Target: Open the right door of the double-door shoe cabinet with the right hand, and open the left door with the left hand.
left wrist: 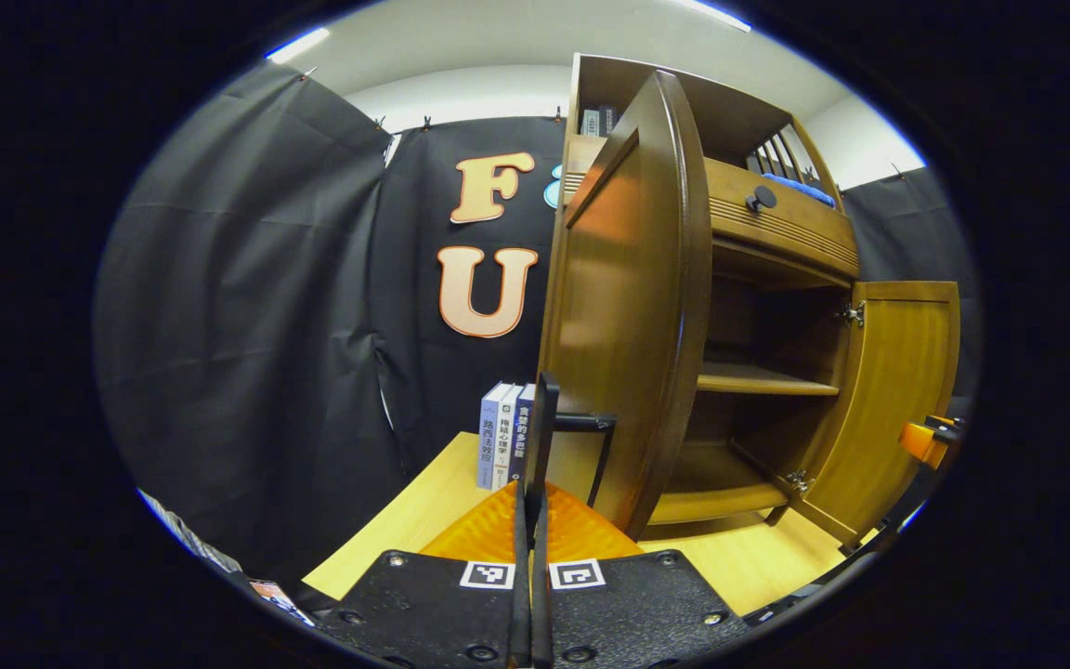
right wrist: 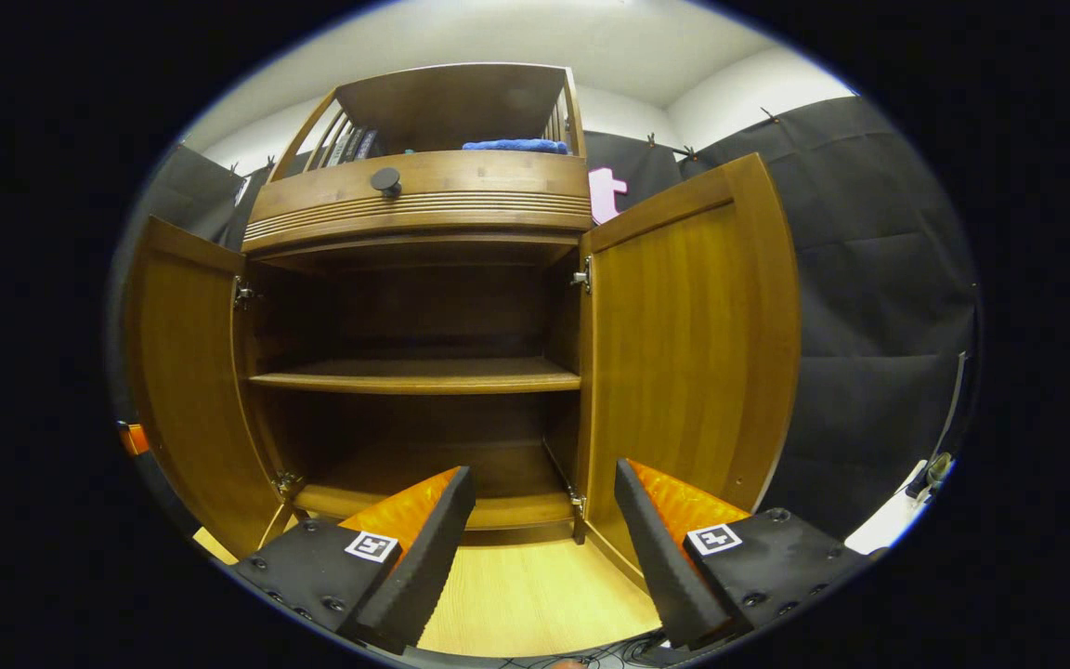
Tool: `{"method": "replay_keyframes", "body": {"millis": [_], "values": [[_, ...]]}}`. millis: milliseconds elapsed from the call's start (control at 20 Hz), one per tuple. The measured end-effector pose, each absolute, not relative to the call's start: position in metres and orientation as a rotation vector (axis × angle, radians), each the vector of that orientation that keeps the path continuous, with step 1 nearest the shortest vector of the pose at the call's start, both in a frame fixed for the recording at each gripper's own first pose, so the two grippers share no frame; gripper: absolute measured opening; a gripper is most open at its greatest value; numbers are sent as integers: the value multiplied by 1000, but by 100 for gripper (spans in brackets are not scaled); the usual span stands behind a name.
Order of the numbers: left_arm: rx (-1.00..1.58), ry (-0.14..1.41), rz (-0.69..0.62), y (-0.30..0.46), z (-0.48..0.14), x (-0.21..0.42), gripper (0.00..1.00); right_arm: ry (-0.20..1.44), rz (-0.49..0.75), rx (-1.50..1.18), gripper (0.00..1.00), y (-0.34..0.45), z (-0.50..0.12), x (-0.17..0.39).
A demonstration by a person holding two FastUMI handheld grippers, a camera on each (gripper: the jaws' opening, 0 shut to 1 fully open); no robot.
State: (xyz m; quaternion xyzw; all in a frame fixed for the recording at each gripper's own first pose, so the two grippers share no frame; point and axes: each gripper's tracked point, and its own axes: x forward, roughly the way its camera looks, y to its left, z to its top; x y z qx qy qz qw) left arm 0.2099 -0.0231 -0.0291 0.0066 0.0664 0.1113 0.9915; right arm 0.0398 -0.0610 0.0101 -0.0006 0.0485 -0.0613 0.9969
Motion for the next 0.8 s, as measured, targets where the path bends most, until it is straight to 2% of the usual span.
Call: {"method": "replay_keyframes", "body": {"millis": [400,450,800], "values": [[10,157,242,-16,-32,204,0,96,-86,-2,100,-45,8,47],[2,157,238,-18,-32,205,0,94,-83,-3,92,-45,8,47],[16,161,285,-8,-32,200,0,92,-88,0,92,-47,8,47]]}}
